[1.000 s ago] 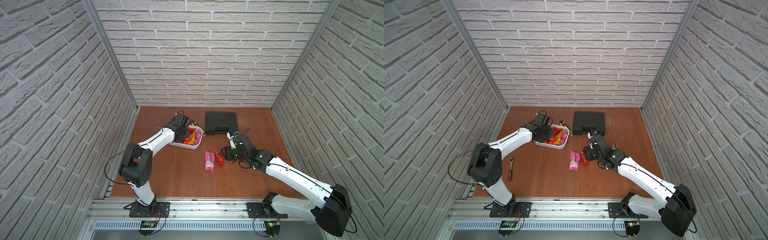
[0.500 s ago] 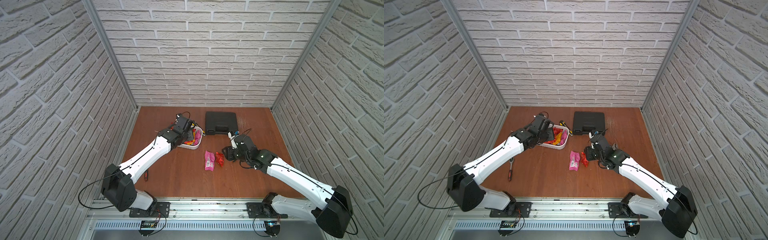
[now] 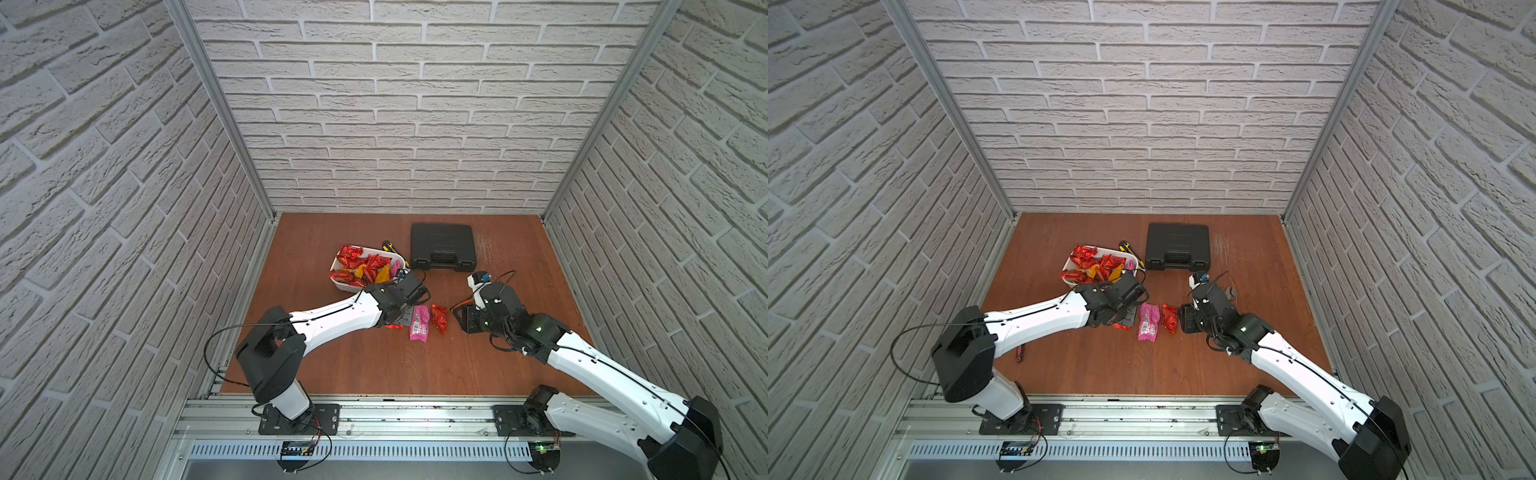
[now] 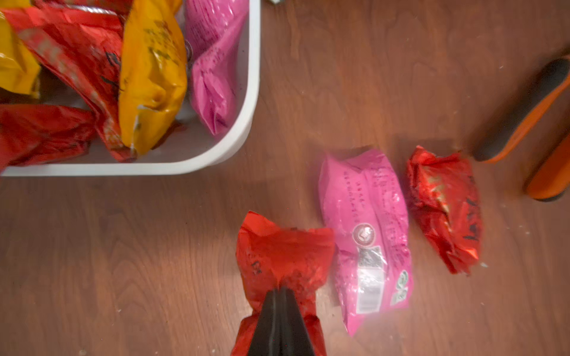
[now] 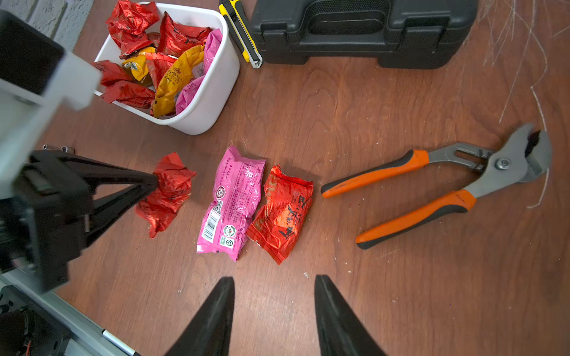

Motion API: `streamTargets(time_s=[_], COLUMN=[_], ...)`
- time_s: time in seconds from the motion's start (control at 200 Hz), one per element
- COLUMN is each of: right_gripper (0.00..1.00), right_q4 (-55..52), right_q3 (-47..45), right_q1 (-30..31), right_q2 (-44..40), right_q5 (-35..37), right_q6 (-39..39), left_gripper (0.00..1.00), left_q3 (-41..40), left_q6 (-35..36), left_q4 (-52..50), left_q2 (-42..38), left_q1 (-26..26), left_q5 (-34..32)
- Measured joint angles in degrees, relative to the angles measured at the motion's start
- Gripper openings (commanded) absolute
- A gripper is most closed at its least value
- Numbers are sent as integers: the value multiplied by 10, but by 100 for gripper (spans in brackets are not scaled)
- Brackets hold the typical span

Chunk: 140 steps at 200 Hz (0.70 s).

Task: Take the tea bags out of the storage box
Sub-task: Place the tea bag at the center of the board.

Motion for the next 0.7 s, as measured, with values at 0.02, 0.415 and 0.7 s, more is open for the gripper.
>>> streamTargets(time_s=[0.02,0.415,0.7], right_gripper=[47,48,48], right_q4=[-2,-34,-8], right_q3=[0,0,48], right_q1=[0,-3,-4], right_q2=[-3,-54,28], right_q5=[1,13,-55], right_q6=[0,-6,-78], left_gripper=[0,47,49], left_q3=[0,1,-16], left_q6=[0,-23,-81], left_q4=[4,26,38], left_q2=[7,18,-160], left_q1=[1,-2,19], left_q5=[0,-20,-73])
